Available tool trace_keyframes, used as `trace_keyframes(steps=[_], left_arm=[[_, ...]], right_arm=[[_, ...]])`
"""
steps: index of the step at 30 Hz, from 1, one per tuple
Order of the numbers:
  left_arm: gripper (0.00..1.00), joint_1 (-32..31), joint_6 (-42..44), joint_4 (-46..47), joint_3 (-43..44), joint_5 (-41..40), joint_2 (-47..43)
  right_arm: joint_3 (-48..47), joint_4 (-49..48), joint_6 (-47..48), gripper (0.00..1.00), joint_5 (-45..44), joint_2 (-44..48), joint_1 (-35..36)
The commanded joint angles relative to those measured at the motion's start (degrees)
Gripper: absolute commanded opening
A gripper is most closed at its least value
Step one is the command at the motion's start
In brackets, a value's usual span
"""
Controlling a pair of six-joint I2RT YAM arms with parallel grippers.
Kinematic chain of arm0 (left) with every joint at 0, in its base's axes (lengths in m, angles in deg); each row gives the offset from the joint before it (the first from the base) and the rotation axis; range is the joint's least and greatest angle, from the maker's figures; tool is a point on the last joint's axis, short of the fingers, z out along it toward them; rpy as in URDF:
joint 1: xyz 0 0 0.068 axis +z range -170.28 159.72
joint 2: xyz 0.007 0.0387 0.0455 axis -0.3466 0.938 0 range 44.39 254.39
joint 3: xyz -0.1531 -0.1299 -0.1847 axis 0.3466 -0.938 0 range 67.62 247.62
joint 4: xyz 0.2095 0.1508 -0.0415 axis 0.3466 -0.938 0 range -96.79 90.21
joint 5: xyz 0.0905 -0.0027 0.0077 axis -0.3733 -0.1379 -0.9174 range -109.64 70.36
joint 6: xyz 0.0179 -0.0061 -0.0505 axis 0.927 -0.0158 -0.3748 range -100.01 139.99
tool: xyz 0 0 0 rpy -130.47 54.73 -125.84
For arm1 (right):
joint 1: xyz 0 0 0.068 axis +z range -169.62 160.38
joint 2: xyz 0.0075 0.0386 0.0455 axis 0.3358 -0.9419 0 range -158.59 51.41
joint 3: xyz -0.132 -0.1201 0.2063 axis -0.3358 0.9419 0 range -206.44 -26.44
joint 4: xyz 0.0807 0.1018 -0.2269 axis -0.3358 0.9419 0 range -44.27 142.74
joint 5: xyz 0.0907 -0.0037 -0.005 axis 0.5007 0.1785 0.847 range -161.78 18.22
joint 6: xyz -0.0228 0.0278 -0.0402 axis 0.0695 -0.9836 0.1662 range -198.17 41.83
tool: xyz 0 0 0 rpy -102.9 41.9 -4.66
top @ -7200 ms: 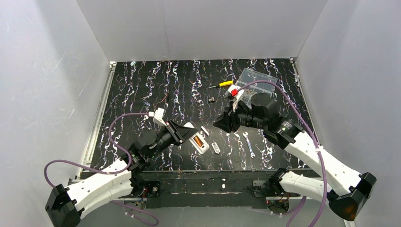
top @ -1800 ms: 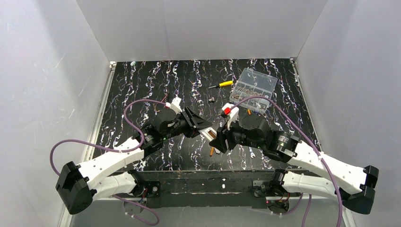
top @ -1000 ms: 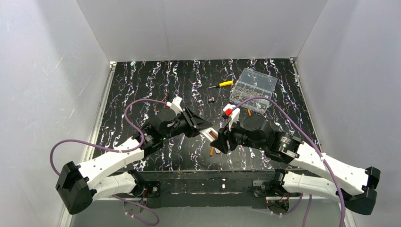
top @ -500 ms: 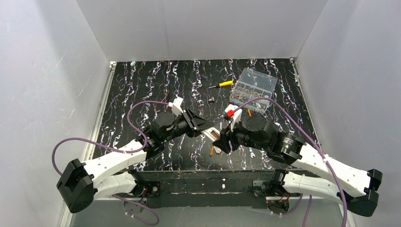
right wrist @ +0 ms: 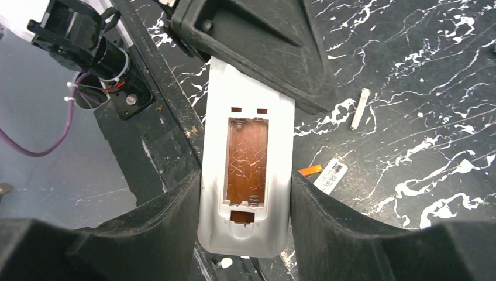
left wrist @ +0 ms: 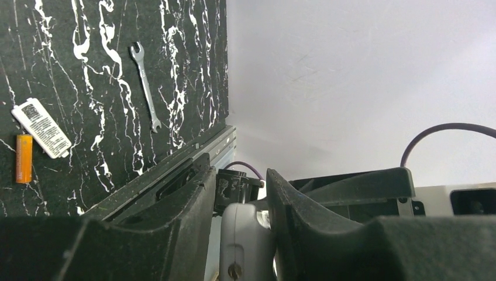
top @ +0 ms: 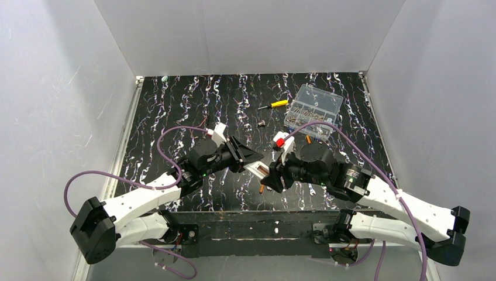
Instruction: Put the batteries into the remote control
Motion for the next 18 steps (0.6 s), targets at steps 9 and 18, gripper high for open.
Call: trace_keyframes(steps=[9,18], left_arm=[[0.34,0.33,0.10,-0.74,2.50,0.07,-1.12],[0.32,0.24,-2.68,1.72,4.05,1.91,1.14]], right_arm=[[-2.22,-5.49,-0.59,0.10,2.18,-0.71,0.25],[-1.86,-7.25,-1.07,0.09,-0.66,-2.45,0.28]])
